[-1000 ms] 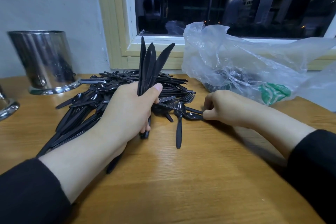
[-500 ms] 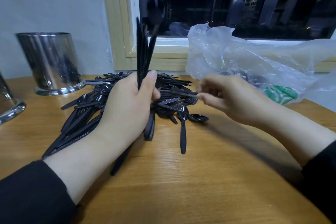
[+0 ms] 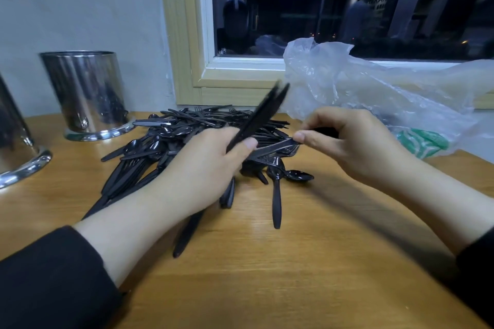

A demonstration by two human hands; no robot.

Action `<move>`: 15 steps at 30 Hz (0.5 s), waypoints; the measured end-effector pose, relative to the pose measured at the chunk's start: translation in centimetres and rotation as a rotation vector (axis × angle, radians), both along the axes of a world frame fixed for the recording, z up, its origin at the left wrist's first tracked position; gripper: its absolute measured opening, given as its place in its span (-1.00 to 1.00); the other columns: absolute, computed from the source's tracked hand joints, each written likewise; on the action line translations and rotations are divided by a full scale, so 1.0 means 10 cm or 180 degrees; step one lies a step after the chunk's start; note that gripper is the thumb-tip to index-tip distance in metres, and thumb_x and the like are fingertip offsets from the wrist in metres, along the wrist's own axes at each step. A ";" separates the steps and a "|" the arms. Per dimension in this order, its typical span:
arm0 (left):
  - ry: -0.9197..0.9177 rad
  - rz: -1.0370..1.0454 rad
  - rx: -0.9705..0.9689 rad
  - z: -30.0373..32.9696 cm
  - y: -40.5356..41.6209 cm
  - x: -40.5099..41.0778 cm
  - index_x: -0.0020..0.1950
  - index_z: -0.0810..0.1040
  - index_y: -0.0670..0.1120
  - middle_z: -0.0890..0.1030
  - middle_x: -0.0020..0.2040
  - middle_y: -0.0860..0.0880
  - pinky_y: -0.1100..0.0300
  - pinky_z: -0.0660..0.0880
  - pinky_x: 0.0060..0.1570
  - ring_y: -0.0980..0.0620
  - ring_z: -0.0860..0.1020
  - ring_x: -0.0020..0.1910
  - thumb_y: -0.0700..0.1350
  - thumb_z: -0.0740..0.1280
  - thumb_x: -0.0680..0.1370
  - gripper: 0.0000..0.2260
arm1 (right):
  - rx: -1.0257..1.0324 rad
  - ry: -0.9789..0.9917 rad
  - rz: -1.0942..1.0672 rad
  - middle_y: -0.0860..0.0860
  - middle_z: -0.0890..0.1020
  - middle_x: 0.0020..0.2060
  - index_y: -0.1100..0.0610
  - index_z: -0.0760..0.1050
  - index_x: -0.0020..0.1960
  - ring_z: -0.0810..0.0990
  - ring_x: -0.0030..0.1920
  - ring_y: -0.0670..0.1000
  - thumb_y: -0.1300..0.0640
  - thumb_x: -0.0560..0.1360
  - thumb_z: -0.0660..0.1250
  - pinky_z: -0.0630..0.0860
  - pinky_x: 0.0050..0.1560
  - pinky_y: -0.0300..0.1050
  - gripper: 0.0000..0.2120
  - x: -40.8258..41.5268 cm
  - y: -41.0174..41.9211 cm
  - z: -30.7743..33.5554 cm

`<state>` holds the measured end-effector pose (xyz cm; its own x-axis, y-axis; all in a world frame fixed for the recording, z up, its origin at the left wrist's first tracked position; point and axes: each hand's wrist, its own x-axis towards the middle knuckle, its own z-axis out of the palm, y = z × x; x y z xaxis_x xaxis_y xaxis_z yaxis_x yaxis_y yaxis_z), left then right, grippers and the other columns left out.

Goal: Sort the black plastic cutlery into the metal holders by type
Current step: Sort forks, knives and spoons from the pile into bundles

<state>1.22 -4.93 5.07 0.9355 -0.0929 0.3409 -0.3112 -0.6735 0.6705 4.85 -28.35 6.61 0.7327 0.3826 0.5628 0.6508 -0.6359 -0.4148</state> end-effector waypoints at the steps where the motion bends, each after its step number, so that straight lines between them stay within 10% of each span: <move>1: 0.0135 -0.0141 0.0129 -0.01 -0.01 -0.02 -0.21 0.55 -0.04 0.52 -0.50 0.12 0.34 0.32 -0.48 0.20 0.40 -0.56 0.09 0.24 0.67 -0.67 | 0.0004 -0.0022 0.0083 -0.33 0.59 -0.36 -0.09 0.56 -0.18 0.53 -0.31 -0.26 -0.01 0.51 0.44 0.36 -0.28 -0.44 -0.89 -0.02 0.02 0.00; 8: 0.0060 -0.0268 -0.0380 -0.08 -0.01 0.05 -0.12 0.58 0.01 0.46 -0.44 0.13 0.13 0.36 -0.31 0.14 0.39 -0.48 0.05 0.28 0.65 -0.79 | 0.0788 -0.0051 -0.0168 -0.15 0.62 -0.23 -0.06 0.56 0.05 0.60 -0.18 -0.13 -0.15 0.52 0.35 0.52 -0.13 -0.20 -0.80 0.04 0.14 -0.11; 15: 0.0133 0.0094 -0.1751 -0.03 0.06 0.06 -0.17 0.42 0.00 0.37 -0.37 -0.02 0.22 0.18 -0.54 0.07 0.23 -0.54 0.07 0.36 0.62 -0.75 | -0.1431 0.1149 -0.0757 -0.18 0.61 -0.14 -0.09 0.54 0.07 0.57 -0.15 -0.20 -0.31 0.48 0.35 0.48 -0.11 -0.17 -0.67 0.18 -0.03 -0.23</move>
<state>1.81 -4.35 4.81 0.9487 0.1149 0.2944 -0.2632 -0.2284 0.9373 6.67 -28.68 4.36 0.9409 0.3277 0.0855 0.3387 -0.9097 -0.2402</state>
